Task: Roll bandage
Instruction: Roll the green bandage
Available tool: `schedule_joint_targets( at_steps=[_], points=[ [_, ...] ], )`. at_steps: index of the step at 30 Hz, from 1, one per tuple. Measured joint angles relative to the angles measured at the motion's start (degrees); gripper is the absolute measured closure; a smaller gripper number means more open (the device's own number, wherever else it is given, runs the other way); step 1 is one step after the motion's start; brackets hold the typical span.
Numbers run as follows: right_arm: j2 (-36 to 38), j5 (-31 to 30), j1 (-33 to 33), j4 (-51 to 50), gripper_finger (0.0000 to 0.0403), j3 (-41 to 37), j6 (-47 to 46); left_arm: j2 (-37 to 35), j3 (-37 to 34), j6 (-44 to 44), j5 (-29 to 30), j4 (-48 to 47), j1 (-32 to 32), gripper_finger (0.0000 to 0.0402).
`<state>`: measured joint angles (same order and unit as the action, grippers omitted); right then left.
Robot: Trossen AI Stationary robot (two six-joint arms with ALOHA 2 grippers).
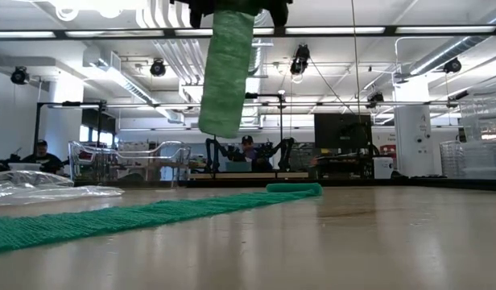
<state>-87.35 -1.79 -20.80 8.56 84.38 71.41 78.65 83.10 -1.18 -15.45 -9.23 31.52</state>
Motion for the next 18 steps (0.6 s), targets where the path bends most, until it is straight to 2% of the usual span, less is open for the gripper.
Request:
schedule_joint_targets(
  at_steps=[3, 10, 18],
  points=[
    [-0.9, -3.7, 0.2, -0.7, 0.025, 0.0, 3.1, 0.0, -0.1, 0.2, -0.1, -0.4, -0.3, 0.0352],
    [0.3, -8.5, 0.3, -5.8, 0.0258, 0.0, 3.4, 0.2, -0.1, 1.9, -1.4, -0.7, -0.5, 0.0352],
    [2.3, -10.1, 0.8, -8.4, 0.0274, 0.0, 3.2, 0.2, -0.1, 3.4, -2.2, 0.1, -0.6, 0.0352]
  ],
)
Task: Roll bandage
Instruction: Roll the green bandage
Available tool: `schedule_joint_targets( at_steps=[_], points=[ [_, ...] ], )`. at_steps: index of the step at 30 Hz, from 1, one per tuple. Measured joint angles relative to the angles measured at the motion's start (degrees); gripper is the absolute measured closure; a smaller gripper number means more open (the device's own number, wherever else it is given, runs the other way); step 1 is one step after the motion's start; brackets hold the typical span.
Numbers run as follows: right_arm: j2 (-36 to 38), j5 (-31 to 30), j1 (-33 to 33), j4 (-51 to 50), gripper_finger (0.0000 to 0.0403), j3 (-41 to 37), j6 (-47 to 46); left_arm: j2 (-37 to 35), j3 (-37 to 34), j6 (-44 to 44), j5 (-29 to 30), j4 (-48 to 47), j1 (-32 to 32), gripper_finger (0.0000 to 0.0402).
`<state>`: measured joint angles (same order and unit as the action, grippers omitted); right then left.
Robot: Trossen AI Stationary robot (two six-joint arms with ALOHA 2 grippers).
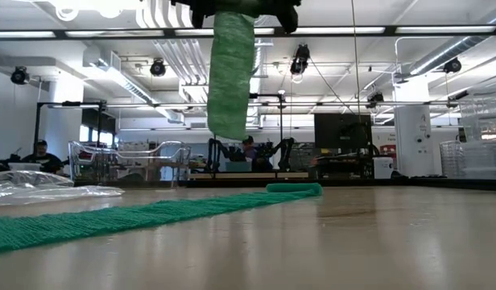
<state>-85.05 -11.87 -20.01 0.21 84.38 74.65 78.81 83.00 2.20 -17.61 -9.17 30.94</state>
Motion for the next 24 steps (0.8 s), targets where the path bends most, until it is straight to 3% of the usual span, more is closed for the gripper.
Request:
schedule_joint_targets(
  at_steps=[13, 24],
  points=[
    [-0.4, 7.8, 2.5, 2.7, 0.0277, -0.2, -3.2, -0.3, 0.2, 0.2, 0.2, 1.7, 0.0, 0.0352],
    [0.0, -5.4, 2.1, -1.9, 0.0329, -0.1, -3.0, -1.1, 0.2, 0.5, 0.2, 2.6, 0.0, 0.0352]
  ],
)
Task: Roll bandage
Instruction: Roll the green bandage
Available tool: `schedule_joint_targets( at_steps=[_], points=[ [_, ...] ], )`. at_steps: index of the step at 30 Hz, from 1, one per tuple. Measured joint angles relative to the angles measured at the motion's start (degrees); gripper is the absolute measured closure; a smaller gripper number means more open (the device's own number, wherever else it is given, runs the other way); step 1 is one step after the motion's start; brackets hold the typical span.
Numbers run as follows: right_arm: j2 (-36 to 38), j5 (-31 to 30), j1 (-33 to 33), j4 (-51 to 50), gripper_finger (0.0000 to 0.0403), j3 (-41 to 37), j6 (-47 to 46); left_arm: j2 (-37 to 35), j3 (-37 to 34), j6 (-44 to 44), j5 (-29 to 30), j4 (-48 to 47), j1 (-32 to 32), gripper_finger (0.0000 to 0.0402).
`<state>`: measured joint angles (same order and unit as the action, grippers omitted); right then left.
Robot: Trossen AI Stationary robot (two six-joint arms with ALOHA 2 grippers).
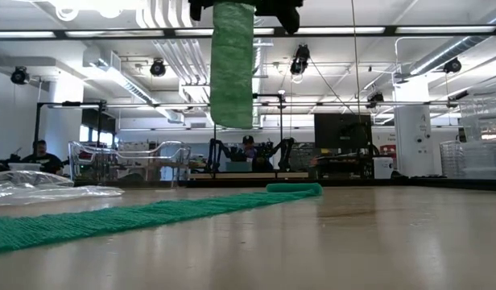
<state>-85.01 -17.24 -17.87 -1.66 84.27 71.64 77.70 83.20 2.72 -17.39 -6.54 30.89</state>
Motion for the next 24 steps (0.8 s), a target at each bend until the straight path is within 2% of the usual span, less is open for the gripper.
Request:
schedule_joint_targets(
  at_steps=[4, 6, 15, 19, 24],
  points=[
    [1.2, -3.9, 0.1, -0.3, 0.0351, 0.0, 0.3, 0.1, 0.0, 0.0, 0.0, -0.6, 0.0, 0.0352],
    [2.1, -3.6, 0.1, -1.2, 0.0361, 0.0, -0.3, 0.1, 0.0, 0.0, 0.3, -0.5, 0.1, 0.0352],
    [3.4, 12.1, 0.8, -0.2, 0.0387, 0.0, -6.1, 0.2, 0.0, 0.0, 2.4, -0.3, 0.0, 0.0352],
    [2.3, 12.8, 0.8, 2.3, 0.04, 0.0, -6.0, 0.2, 0.0, -0.2, 2.5, -0.5, 0.0, 0.0352],
    [0.4, 12.9, 0.8, 10.7, 0.0401, 0.1, -4.8, 0.2, 0.0, -0.2, 2.1, -0.6, -0.1, 0.0352]
  ],
)
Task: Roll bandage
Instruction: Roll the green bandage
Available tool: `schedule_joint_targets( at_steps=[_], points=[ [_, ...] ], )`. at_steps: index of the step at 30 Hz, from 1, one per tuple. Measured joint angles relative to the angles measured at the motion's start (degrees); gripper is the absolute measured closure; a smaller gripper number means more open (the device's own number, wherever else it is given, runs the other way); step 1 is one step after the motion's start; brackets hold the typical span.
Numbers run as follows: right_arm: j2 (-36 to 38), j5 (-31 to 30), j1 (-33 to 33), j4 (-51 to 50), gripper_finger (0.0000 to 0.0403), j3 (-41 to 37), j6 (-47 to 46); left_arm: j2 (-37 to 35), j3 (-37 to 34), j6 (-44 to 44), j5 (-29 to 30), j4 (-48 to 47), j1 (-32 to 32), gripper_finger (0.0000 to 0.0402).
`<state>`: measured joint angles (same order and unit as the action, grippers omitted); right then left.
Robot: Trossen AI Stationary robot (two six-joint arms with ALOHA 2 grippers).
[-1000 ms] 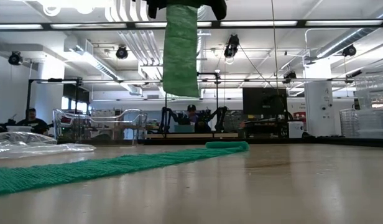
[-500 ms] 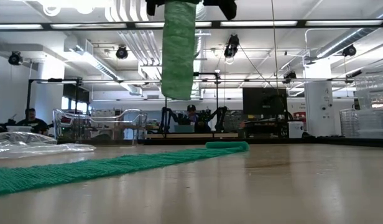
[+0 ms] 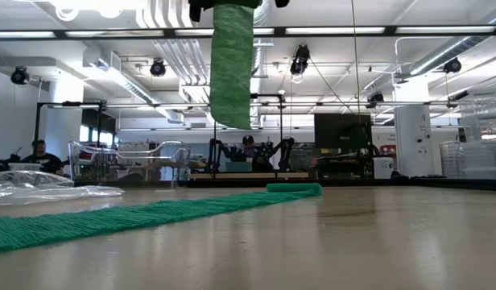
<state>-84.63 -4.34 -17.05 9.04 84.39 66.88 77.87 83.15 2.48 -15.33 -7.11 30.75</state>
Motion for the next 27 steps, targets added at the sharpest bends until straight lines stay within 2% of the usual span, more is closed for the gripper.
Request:
schedule_joint_targets(
  at_steps=[4, 12, 16, 21, 25, 27],
  points=[
    [-1.3, -2.4, -0.6, -0.7, 0.0402, -0.1, 2.7, 0.0, 0.0, 0.0, -0.1, -0.5, -0.8, 0.0352],
    [-1.1, -13.6, -0.4, -3.2, 0.0403, 0.0, 6.1, 0.0, -0.1, 1.0, 0.7, -0.9, -1.0, 0.0352],
    [-0.1, -14.3, -0.3, -3.9, 0.0403, 0.0, 6.2, -0.1, -0.1, 1.6, 0.6, -0.4, -1.0, 0.0352],
    [1.1, -10.6, 1.8, -4.6, 0.0403, -0.1, 4.0, -0.2, -0.1, 4.5, -0.8, -1.2, -1.1, 0.0352],
    [1.6, -0.7, 2.2, -4.0, 0.0403, -0.1, -6.1, 0.0, -0.4, 12.6, -0.8, -6.1, -1.6, 0.0352],
    [1.6, 0.5, 2.0, -4.1, 0.0403, -0.1, -9.9, 0.1, -0.5, 17.0, -0.6, -7.5, -2.3, 0.0352]
  ],
)
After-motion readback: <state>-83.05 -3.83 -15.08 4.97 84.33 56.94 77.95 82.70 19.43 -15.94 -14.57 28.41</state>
